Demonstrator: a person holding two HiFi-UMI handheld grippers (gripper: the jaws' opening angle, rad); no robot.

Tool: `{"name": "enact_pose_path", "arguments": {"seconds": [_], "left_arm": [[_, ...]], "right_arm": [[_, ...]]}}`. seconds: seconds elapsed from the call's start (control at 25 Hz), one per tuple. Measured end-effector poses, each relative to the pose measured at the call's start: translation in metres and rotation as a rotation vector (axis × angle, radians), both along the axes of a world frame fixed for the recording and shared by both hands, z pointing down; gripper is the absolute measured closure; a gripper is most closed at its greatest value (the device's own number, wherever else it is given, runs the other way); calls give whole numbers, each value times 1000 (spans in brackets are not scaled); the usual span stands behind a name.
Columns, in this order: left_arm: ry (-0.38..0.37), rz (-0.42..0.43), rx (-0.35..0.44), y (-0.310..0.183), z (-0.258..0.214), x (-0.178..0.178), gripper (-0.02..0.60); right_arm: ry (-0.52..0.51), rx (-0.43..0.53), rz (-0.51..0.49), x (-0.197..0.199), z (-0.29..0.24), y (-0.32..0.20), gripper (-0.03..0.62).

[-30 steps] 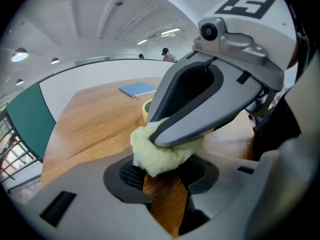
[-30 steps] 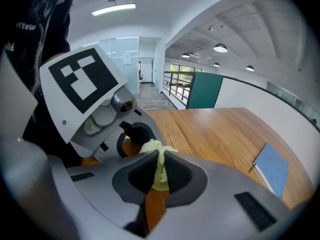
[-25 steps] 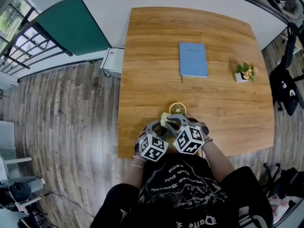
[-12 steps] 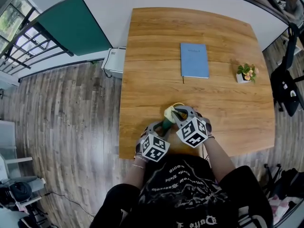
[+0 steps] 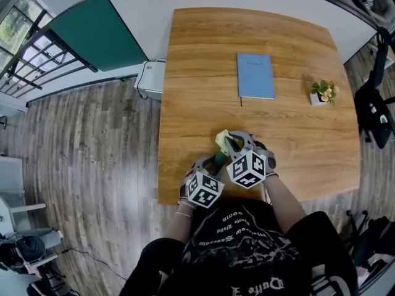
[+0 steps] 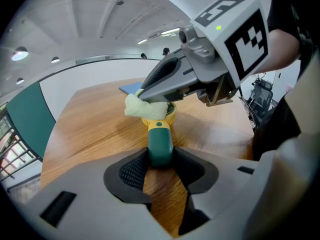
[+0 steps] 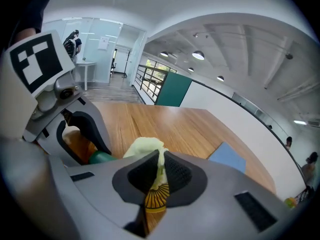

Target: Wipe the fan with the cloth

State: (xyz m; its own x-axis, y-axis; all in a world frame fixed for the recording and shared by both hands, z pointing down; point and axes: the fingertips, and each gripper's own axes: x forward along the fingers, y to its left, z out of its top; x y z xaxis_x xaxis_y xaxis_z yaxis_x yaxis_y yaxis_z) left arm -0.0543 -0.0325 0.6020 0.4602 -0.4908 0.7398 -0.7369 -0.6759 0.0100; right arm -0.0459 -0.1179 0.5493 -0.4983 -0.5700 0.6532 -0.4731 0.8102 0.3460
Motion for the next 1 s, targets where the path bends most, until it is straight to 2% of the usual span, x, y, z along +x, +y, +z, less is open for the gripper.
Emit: {"name": "enact_pose_path", "arguments": {"seconds": [0.24,0.64,0.76,1.0], "left_arm": [[12,-18,-29,1,0,-2,399],[29,-48,-54,-2,1,-2,400],[28,-43,-57,-1,1,-2,400],[26,-51,-58,-1,1,-3,400]], "right_arm": [[-9,-30,0,2,-1,-7,559],[-36,-48,113,13,-2,-23,559],[-5,-30,171,30,-3,-37,562],[96,-14,29,46,-1,-26,562]]}}
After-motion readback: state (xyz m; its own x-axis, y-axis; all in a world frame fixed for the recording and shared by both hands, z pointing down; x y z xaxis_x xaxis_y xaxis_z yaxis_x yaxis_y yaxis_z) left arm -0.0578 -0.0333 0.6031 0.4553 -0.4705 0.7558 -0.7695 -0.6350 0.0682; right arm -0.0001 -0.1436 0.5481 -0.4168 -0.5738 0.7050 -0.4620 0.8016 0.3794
